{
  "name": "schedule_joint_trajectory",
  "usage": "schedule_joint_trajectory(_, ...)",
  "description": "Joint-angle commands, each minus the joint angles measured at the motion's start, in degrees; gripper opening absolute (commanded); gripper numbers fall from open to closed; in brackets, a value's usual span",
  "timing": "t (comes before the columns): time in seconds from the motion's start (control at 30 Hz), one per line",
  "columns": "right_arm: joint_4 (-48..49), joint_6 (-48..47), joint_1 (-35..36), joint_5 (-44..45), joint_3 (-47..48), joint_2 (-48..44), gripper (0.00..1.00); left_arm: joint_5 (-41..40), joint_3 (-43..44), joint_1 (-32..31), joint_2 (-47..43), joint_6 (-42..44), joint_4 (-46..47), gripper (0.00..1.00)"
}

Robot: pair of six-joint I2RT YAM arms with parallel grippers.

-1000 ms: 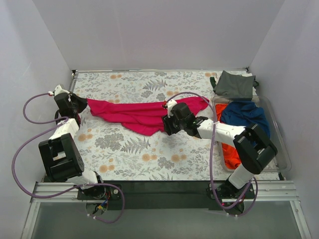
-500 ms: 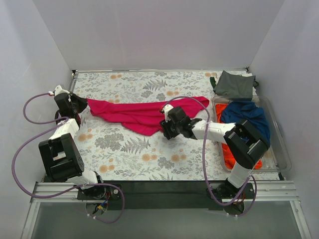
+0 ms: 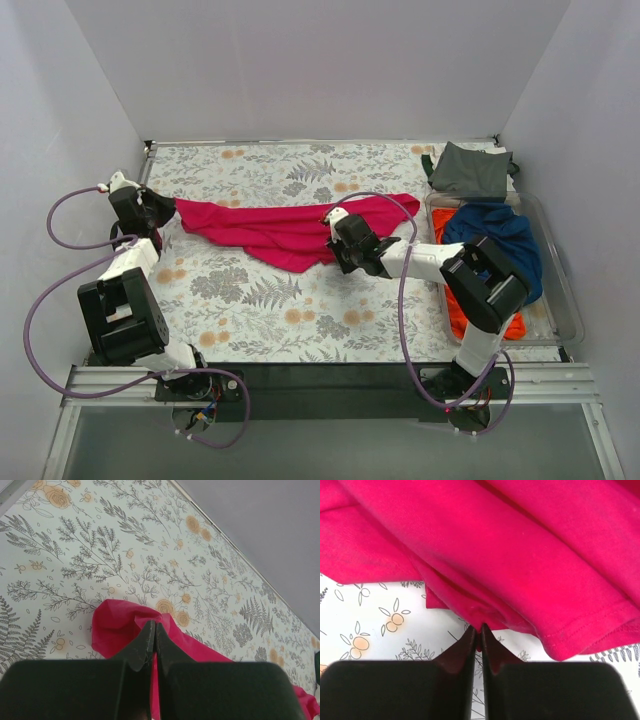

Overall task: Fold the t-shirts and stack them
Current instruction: Flatten the tshirt out

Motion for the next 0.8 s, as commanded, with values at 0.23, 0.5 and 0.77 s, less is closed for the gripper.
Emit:
schedule_joint_trajectory(0.23, -10.3, -0.9, 0.3, 17.0, -0.2, -20.8, 0.01, 8.4, -1.4, -1.0, -9.4, -4.3, 3.5, 0.0)
schedule_joint_trajectory(0.5, -11.1, -9.1, 0.3, 27.4, 6.8, -35.5, 0.01, 20.0, 3.4, -1.9, -19.4, -14.4, 6.3, 0.0)
schedule_joint_trajectory(0.77, -12.9, -18.7, 0.3, 28.9, 22.0, -43.8, 0.01, 25.2, 24.5, -1.8, -20.4, -16.6, -3.1, 0.0)
